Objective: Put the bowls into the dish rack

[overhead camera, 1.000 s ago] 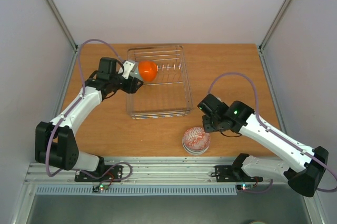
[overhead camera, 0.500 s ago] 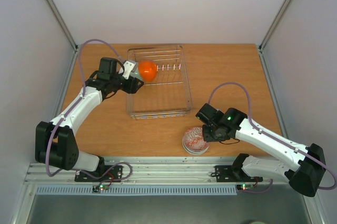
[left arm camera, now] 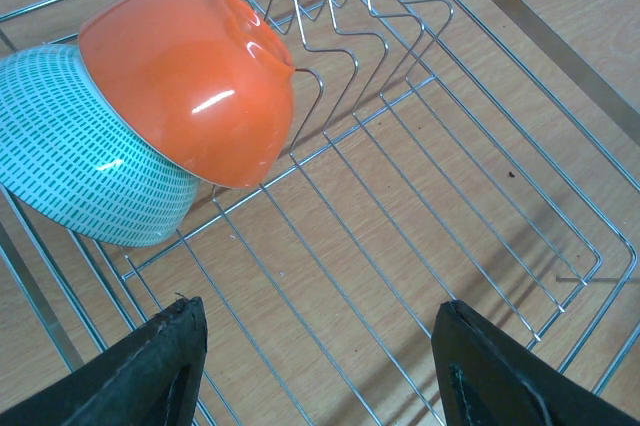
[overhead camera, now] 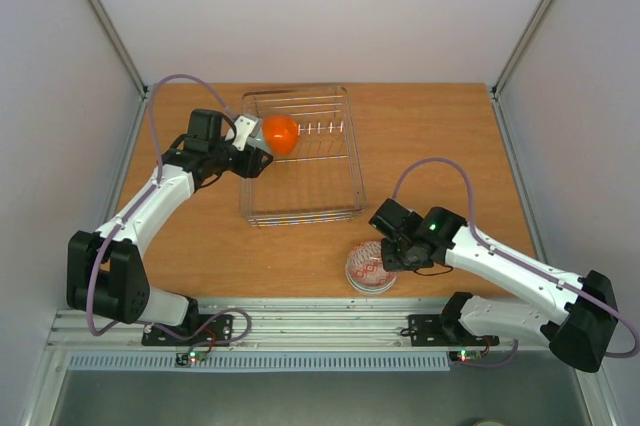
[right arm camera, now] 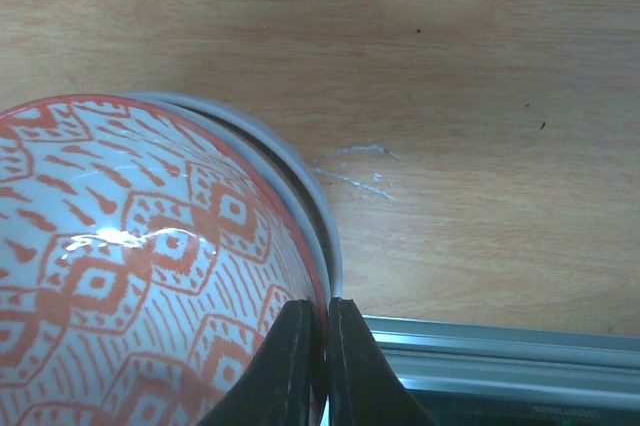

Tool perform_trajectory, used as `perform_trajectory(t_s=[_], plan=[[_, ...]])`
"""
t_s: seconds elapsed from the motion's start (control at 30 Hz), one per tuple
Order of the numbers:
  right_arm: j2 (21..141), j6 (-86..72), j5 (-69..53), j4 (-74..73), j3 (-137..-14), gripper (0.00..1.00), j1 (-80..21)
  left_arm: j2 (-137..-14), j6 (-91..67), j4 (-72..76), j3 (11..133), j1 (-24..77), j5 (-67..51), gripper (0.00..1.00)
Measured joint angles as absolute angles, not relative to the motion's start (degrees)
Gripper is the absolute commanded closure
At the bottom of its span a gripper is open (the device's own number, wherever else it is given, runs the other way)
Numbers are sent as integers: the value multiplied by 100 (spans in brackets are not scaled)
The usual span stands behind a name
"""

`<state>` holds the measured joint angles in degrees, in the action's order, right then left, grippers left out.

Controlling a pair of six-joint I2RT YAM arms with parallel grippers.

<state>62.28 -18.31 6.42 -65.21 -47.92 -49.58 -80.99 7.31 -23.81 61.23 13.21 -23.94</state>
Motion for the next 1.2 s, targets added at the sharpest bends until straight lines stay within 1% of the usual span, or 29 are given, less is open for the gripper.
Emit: perform_trajectory(t_s=[0.3,0.5,0.63,0.8,1.2], plan=[[6119,-1846,742,-6641,-4982,99,-5109,-8099,731,-2381,6123,1321,-2394,38],[5929,-1704,1028,-7089,-5483,99,-5153,-8097,731,-2394,6123,1328,-2392,38],[5986,-1446,1184,-7118,-5942,99,-5188,-8097,733,-2438,6123,1365,-2394,37],[6479,-991,1356,-6895,-6392,99,-5196,-8090,775,-2567,6128,1396,-2515,35],[8189,191,1730,-5697,-7467,99,-5207,-7999,958,-2851,6215,1452,-3492,34]])
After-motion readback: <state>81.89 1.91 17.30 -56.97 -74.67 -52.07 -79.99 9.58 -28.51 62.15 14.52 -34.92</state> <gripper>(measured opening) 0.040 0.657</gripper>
